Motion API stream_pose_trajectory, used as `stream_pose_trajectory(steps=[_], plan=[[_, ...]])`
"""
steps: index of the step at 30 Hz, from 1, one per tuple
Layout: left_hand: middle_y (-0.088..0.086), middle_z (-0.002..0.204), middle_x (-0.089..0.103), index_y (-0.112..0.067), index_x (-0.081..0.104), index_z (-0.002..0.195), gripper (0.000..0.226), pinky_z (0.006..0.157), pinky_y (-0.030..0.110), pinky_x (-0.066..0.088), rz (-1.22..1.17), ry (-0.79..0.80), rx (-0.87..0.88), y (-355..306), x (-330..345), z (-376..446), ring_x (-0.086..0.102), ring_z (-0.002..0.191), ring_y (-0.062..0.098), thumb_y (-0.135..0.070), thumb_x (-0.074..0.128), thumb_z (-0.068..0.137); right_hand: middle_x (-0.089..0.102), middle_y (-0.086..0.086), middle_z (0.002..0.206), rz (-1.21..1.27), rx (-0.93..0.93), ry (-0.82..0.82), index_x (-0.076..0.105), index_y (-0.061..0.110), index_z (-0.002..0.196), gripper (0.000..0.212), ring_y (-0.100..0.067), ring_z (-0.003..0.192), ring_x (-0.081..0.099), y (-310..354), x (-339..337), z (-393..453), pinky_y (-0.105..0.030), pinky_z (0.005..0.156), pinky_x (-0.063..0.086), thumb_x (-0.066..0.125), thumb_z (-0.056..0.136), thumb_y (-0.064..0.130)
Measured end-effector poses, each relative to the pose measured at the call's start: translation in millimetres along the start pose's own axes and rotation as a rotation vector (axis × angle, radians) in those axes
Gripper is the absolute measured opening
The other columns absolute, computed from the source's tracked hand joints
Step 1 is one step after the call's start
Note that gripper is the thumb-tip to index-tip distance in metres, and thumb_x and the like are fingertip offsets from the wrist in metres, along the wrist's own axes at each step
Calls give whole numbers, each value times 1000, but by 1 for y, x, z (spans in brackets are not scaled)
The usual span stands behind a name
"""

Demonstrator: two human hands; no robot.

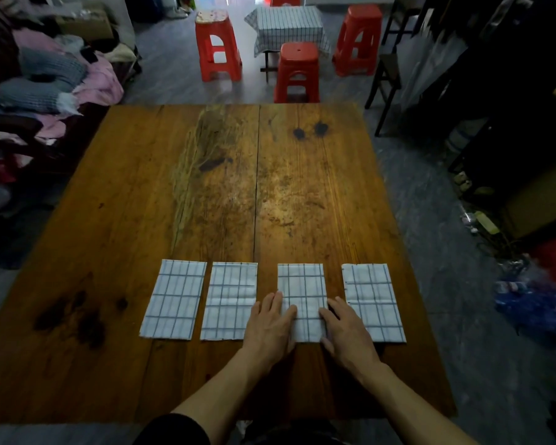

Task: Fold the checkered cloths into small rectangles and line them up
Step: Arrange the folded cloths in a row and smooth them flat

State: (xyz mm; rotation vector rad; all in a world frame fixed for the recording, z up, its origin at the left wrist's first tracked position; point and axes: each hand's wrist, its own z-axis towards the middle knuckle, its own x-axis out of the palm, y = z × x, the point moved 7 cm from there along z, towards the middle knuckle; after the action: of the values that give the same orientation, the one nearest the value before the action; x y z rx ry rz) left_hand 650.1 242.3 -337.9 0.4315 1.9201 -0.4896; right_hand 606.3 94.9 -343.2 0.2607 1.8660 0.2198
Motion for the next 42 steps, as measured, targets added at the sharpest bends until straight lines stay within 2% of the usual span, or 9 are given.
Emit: stream_pose_trajectory(steps=[8, 24, 31, 38, 42], plan=[[12, 157, 17, -30, 28, 139, 68, 118, 53, 16, 4, -5, -14, 18, -2, 1, 12, 146, 33, -48, 63, 84, 22, -6, 158, -16, 6, -5, 32, 22, 146, 64, -25, 147, 14, 18, -3, 10, -42, 121, 18, 60, 91, 36], [12, 157, 19, -29, 29, 140, 67, 118, 53, 13, 20, -26, -2, 37, -3, -7, 13, 145, 32, -55, 57, 85, 23, -8, 158, -2, 12, -29, 34, 20, 146, 65, -25, 148, 15, 35, 1, 12, -40, 119, 16, 63, 89, 34], [12, 158, 19, -29, 30, 141, 67, 118, 52, 12, 15, -41, -7, 38, -1, -12, 12, 146, 32, -54, 58, 85, 28, -6, 154, 12, 29, -29, 38, 21, 143, 67, -23, 144, 24, 35, 3, 12, -42, 118, 28, 67, 85, 36], [12, 157, 21, -28, 32, 139, 65, 116, 51, 16, 15, -44, -9, 38, 0, -13, 13, 145, 32, -54, 57, 85, 30, -6, 153, 18, 39, -40, 39, 21, 142, 67, -23, 144, 24, 35, 2, 12, -41, 118, 27, 69, 84, 35], [11, 157, 21, -28, 33, 140, 65, 117, 51, 15, 12, -24, -5, 37, -3, -12, 13, 146, 32, -53, 58, 85, 27, -4, 155, 21, 37, -27, 37, 22, 144, 67, -23, 146, 19, 33, 2, 11, -42, 120, 22, 66, 86, 40]])
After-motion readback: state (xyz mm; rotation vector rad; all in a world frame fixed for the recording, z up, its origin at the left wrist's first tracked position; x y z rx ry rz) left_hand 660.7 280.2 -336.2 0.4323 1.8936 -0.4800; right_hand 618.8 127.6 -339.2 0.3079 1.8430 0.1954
